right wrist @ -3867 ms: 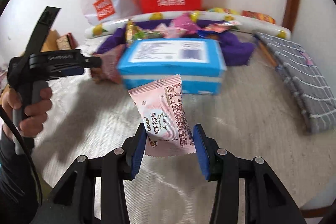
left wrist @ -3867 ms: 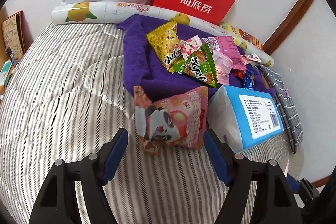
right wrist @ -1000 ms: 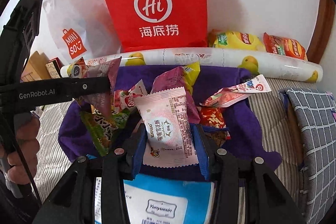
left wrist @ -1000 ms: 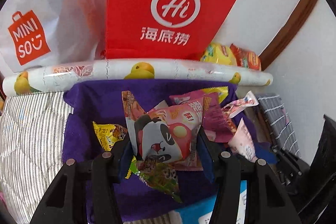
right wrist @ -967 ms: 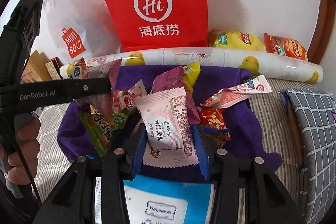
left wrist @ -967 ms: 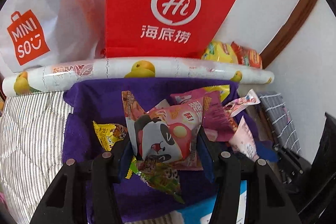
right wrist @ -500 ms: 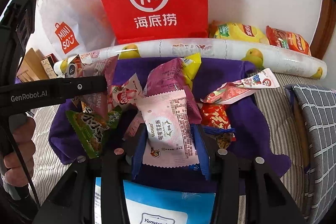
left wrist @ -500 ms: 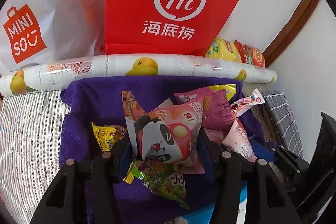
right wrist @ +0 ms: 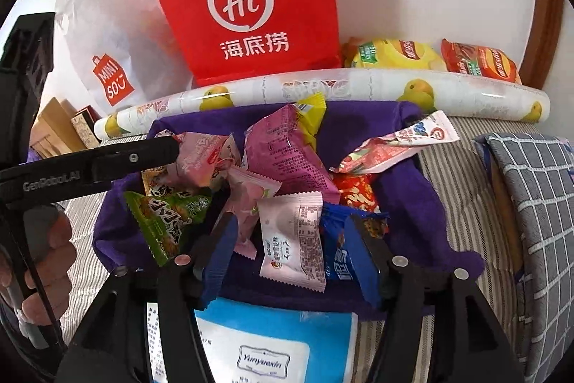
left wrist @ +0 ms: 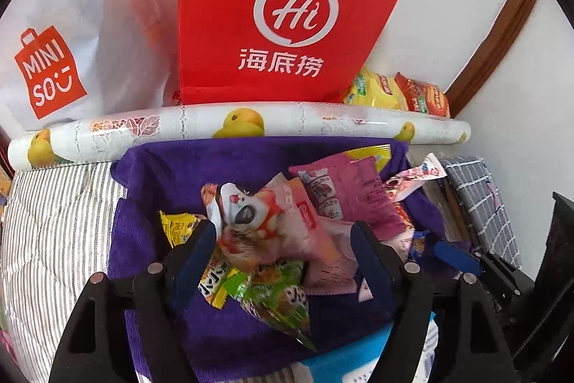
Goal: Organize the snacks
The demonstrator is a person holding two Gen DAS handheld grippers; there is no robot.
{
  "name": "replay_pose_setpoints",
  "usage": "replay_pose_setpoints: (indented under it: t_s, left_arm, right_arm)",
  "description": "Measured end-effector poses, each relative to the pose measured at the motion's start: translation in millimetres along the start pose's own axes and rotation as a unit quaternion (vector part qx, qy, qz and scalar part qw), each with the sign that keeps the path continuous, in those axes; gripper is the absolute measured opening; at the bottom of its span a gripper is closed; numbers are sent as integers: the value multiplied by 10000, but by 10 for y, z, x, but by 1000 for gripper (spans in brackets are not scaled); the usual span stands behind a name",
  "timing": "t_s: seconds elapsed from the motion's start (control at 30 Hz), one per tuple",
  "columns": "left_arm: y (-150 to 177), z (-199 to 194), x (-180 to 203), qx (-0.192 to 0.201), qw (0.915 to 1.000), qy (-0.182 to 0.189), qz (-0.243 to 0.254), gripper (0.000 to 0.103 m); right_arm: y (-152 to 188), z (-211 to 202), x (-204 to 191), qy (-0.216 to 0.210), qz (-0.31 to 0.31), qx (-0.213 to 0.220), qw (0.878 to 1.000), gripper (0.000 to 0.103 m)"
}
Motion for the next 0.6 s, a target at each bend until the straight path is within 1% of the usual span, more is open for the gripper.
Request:
replay_pose_setpoints:
  t_s: [0.13,0.2,0.37,0.43,0.5,0.6]
  left_arm:
    - [56,-104,28,68,10000,-32,23,79]
    - [92,-155,31,105,9999,19,-14,79]
    - [179,-226,63,15,10000,-42,33,80]
    - [220,-260,81,-2,10000,-72,34,85]
    - [264,-303,104,13,9999,-99,48,87]
    - [329,-373,137,25,9998,-173,41,90]
  right_arm:
    - [38,-77,-19,42,-81,24,10000,61]
    - [48,-110,-34,80,-141,43,9999,61]
    - [54,-211,-50,235,-207,152,9994,61]
    - [58,-253,-53,219,-210,138,9994,61]
    - [63,-283,-56,241,-206,103,9994,61]
    - [57,-339,-29,514,-120,87,9986,61]
Point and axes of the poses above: each gripper's, at about its wrist camera, not at the fingertips, and z roughly the way its jaws point, x to its right, y to its underside, the point moved 4 cm from there along z, roughly the way its jaws point, and after that the axes turned 11 degrees about y, right-handed, at the moved point
